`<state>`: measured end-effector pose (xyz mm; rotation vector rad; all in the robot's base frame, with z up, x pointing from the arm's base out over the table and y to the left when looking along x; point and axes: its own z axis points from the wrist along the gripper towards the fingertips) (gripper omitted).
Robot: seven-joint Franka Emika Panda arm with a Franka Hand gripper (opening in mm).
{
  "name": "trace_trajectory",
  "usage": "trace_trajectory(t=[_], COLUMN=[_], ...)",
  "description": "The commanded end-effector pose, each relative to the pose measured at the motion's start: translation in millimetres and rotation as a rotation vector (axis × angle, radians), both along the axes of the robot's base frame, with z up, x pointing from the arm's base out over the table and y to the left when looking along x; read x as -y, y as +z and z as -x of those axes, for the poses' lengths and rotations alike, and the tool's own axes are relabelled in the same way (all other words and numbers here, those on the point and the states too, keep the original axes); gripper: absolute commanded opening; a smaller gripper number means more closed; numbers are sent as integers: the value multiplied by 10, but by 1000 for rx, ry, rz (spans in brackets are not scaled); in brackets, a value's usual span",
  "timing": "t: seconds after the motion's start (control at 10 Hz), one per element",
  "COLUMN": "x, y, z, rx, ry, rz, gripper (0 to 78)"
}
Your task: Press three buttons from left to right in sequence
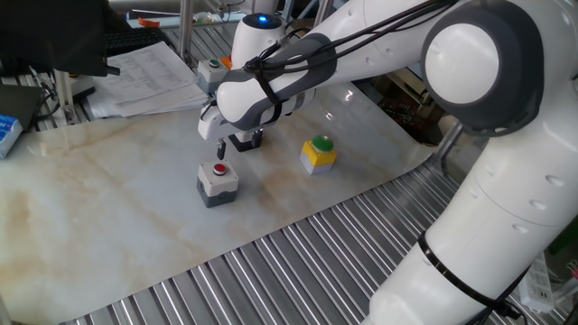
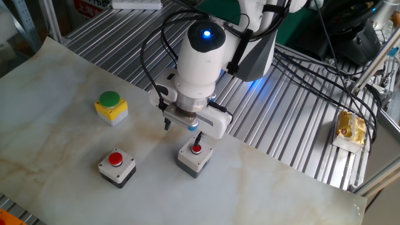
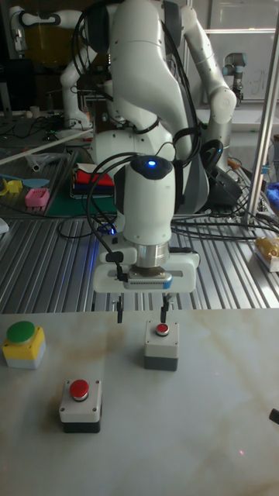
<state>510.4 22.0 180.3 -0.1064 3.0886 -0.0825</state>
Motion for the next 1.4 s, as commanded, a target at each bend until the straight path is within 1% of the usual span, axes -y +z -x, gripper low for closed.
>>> trace_trajectory(t=[0.1, 0.2, 0.6, 1.4], x=[-127, -129, -115, -113], y=[-67, -67, -97, -111], z=[27, 32, 124, 139], rx=[4, 3, 8, 7], ry=[-77, -79, -103, -111], rz=[-4, -4, -8, -4], gripper=[774, 774, 774, 774])
